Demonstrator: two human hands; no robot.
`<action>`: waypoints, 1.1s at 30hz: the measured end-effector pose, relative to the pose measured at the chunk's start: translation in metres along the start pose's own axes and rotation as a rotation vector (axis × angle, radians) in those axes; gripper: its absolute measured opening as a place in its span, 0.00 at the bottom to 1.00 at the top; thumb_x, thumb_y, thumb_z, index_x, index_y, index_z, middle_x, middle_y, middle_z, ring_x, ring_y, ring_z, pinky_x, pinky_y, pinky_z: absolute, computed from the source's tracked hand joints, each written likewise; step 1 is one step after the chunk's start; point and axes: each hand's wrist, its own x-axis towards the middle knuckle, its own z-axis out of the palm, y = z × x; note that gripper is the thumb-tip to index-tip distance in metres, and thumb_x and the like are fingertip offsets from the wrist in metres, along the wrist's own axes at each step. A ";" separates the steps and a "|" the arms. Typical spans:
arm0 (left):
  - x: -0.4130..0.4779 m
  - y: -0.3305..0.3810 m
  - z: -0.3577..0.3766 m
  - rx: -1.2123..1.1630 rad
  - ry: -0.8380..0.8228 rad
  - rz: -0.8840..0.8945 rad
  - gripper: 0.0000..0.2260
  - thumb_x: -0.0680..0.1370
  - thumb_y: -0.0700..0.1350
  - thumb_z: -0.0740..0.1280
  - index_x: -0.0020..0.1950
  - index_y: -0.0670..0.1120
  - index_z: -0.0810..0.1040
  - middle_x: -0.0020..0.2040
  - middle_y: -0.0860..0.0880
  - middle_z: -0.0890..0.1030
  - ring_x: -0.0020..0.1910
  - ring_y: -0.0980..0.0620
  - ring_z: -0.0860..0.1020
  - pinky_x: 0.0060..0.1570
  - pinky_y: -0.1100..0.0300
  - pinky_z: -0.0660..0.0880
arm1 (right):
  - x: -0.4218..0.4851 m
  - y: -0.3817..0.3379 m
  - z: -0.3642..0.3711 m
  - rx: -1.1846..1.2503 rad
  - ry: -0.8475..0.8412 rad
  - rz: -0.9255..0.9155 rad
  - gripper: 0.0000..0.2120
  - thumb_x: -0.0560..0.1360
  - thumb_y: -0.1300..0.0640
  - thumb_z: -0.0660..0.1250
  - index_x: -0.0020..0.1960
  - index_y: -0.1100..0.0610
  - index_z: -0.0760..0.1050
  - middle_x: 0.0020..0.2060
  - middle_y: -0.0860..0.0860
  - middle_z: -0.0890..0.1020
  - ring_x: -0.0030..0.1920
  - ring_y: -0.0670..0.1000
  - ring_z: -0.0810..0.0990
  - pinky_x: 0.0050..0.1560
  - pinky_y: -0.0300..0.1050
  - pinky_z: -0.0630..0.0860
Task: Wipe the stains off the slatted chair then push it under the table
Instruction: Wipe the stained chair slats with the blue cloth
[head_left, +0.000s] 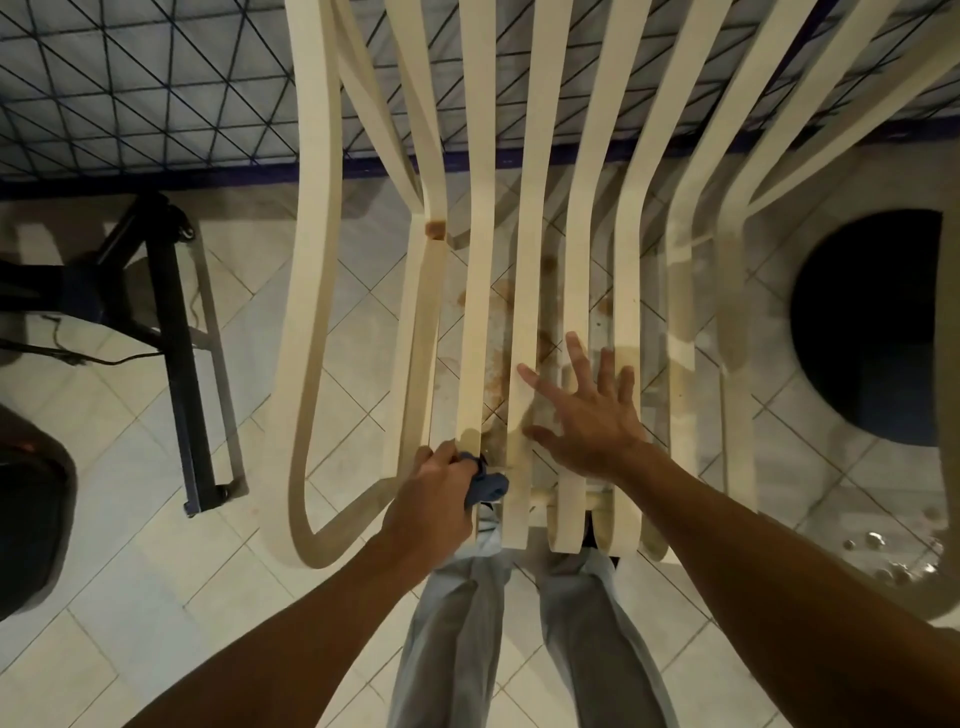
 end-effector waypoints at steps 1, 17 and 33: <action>-0.006 0.001 0.001 -0.019 0.002 -0.009 0.07 0.71 0.36 0.72 0.48 0.43 0.82 0.45 0.46 0.78 0.44 0.45 0.75 0.42 0.58 0.76 | 0.000 0.000 -0.001 -0.003 -0.002 0.002 0.37 0.76 0.31 0.57 0.75 0.33 0.36 0.75 0.54 0.27 0.72 0.68 0.28 0.71 0.73 0.37; -0.043 -0.001 0.029 -0.207 0.117 -0.126 0.13 0.68 0.34 0.75 0.51 0.42 0.83 0.46 0.46 0.79 0.44 0.46 0.79 0.43 0.65 0.75 | -0.002 0.000 -0.007 -0.001 -0.037 0.004 0.36 0.77 0.32 0.56 0.76 0.32 0.38 0.75 0.54 0.27 0.73 0.68 0.30 0.72 0.71 0.36; -0.002 0.021 0.005 -0.264 0.207 0.014 0.14 0.71 0.35 0.72 0.56 0.43 0.82 0.50 0.47 0.79 0.49 0.47 0.76 0.49 0.53 0.78 | -0.020 0.023 -0.005 0.200 0.192 -0.002 0.26 0.82 0.56 0.56 0.77 0.40 0.54 0.79 0.55 0.41 0.78 0.60 0.38 0.77 0.62 0.44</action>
